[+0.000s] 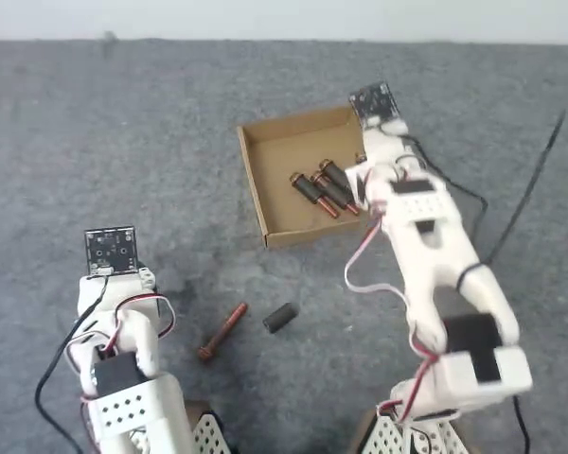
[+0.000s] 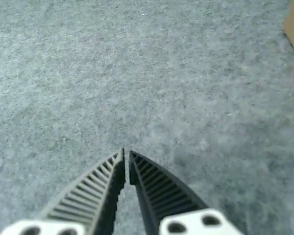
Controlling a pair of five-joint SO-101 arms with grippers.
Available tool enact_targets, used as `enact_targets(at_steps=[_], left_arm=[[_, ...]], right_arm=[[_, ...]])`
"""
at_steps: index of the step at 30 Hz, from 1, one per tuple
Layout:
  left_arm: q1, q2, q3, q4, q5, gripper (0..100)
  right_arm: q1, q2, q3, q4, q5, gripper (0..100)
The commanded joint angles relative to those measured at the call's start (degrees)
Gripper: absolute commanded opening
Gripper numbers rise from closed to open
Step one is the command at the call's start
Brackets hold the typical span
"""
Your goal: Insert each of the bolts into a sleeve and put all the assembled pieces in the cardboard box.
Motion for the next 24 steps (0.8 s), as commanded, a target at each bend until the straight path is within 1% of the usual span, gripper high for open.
enact_targets(at_steps=[1, 4, 10, 12, 15, 17, 20, 24], left_arm=[[0.1, -1.1, -0.7, 0.0, -0.6, 1], [0.1, -1.1, -0.7, 0.0, -0.6, 1], [0.1, -1.1, -0.7, 0.0, -0.6, 1], [0.1, -1.1, -0.7, 0.0, -0.6, 1], [0.1, -1.1, -0.7, 0.0, -0.6, 1], [0.1, -1.1, -0.7, 0.0, -0.6, 1], [0.1, -1.1, -0.7, 0.0, -0.6, 1], [0.1, -1.1, -0.7, 0.0, -0.6, 1]], right_arm=[[0.2, 4.1, -14.9, 11.4, 1.0, 0.7], [0.2, 9.7, -21.1, 14.3, 1.0, 0.9], [0.1, 18.0, -27.5, 14.6, 1.4, 1.4], [0.2, 19.6, -29.1, 14.6, 1.1, 6.0], [0.5, 20.4, -30.2, 14.7, 1.1, 17.7], [0.5, 20.4, -30.2, 15.0, 1.1, 19.7], [0.3, 19.2, -31.5, 17.7, 1.1, 15.2], [0.0, 12.8, -31.7, 22.5, 1.0, 3.4]])
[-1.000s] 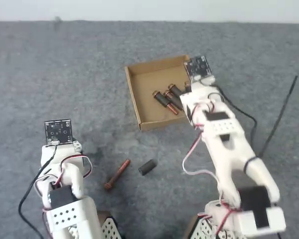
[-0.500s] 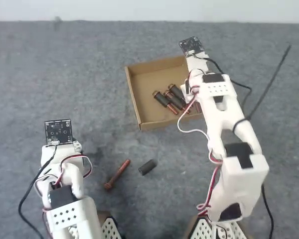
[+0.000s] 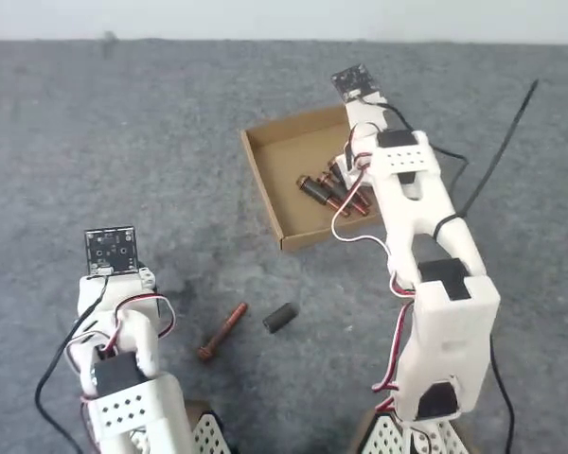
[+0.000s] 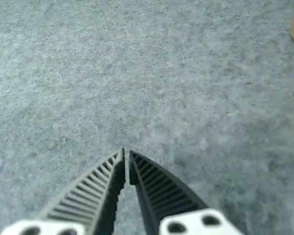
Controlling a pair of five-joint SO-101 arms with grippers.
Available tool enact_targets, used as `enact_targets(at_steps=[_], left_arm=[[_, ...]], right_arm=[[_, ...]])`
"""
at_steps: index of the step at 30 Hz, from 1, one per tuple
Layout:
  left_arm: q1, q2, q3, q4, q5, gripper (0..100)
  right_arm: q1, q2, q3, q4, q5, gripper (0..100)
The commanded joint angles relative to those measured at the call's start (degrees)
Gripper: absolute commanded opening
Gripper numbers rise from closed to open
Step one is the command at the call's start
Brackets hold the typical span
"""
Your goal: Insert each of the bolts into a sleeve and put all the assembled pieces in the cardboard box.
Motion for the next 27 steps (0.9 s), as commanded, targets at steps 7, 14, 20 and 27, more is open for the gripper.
enact_targets(at_steps=[7, 14, 20, 27], left_arm=[[0.1, -1.1, -0.7, 0.0, -0.6, 1], [0.1, -1.1, -0.7, 0.2, -0.6, 1], [-0.1, -1.1, -0.7, 0.3, -0.6, 1], [-0.1, -1.1, -0.7, 0.3, -0.6, 1]], right_arm=[[0.0, -22.7, -3.1, 16.1, 1.1, 0.6], [-2.9, -31.3, -3.0, 40.0, 12.0, 0.6], [-3.5, -36.9, 2.7, 46.7, 16.9, 0.6], [-7.3, -56.9, 28.1, 37.7, 20.6, 0.6]])
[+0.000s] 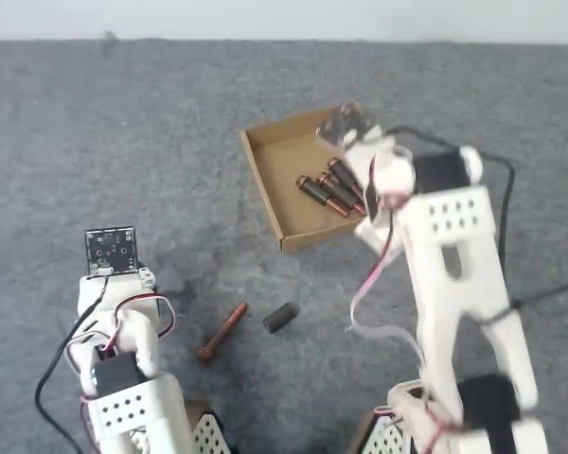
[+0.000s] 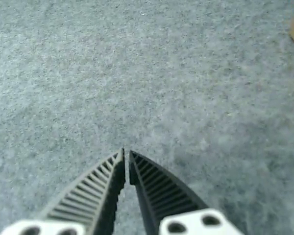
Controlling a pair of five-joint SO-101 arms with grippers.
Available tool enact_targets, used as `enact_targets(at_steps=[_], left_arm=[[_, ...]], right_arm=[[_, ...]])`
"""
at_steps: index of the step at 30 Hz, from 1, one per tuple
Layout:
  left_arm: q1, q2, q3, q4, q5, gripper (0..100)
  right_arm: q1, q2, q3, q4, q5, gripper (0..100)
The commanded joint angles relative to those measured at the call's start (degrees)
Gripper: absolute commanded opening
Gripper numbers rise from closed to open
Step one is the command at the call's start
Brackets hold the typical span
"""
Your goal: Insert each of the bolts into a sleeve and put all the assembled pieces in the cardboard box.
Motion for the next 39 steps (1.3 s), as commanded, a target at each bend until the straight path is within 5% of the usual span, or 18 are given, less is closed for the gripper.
enact_targets(at_steps=[1, 17, 22, 39], left_arm=[[-0.1, -1.1, -0.7, 0.3, -0.6, 1], [-0.2, -1.2, -0.7, 0.3, -0.6, 1], [-0.2, -1.2, -0.7, 0.3, -0.6, 1], [0.0, -1.3, -0.7, 0.2, -0.6, 1]], right_arm=[[-3.4, -13.8, 11.2, -3.5, 1.3, 0.6], [-33.2, -34.2, 34.0, -6.0, 6.5, 2.9], [-34.2, -35.4, 42.2, -16.7, 6.8, 13.8], [-37.6, -26.0, 50.2, -34.8, 22.2, 14.5]])
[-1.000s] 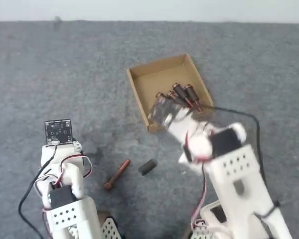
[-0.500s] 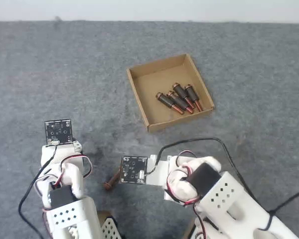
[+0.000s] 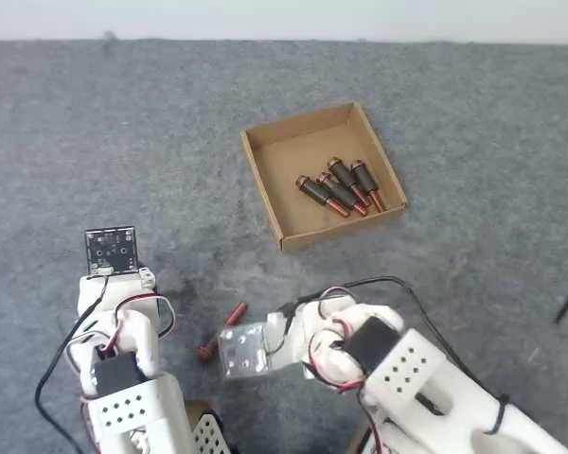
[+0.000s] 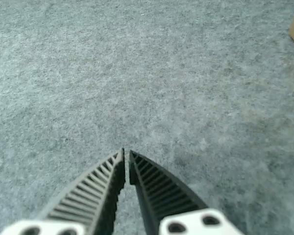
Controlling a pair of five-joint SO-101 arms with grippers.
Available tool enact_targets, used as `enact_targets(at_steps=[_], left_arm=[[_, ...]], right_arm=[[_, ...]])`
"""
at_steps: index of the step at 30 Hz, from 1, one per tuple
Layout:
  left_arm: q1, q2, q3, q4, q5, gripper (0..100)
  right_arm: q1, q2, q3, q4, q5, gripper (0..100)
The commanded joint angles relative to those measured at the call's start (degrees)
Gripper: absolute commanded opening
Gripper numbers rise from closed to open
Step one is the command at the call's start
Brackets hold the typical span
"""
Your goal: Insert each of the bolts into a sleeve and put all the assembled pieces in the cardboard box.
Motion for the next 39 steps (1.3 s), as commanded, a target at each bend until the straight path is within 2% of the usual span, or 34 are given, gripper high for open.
enact_targets(at_steps=[1, 4, 14, 22, 25, 30, 34, 39], left_arm=[[0.0, -1.3, -0.7, 0.2, -0.6, 1], [0.0, -1.3, -0.7, 0.1, -0.6, 1], [0.1, -1.3, -0.7, 0.0, -0.6, 1], [0.1, -1.3, -0.7, 0.0, -0.6, 1], [0.1, -1.3, -0.7, 0.0, -0.6, 1], [0.1, -1.3, -0.7, 0.0, -0.6, 1], [0.1, -1.3, -0.7, 0.0, -0.6, 1], [0.1, -1.3, -0.7, 0.0, -0.6, 1]], right_arm=[[-1.4, 5.8, -0.8, -5.1, 1.8, 14.5], [-1.4, 11.2, -2.1, -9.5, 1.8, 14.5], [-1.2, 24.5, -7.6, -13.7, 3.3, 14.3], [-1.2, 25.7, -13.7, -7.7, 3.5, 14.4], [-1.2, 26.3, -14.4, -7.8, 6.0, 14.3], [-1.2, 28.3, -14.4, -10.7, 6.9, 14.1], [-1.1, 34.6, -15.6, -15.1, 6.9, 14.0], [1.3, 41.7, -19.4, -15.5, 7.1, 14.0]])
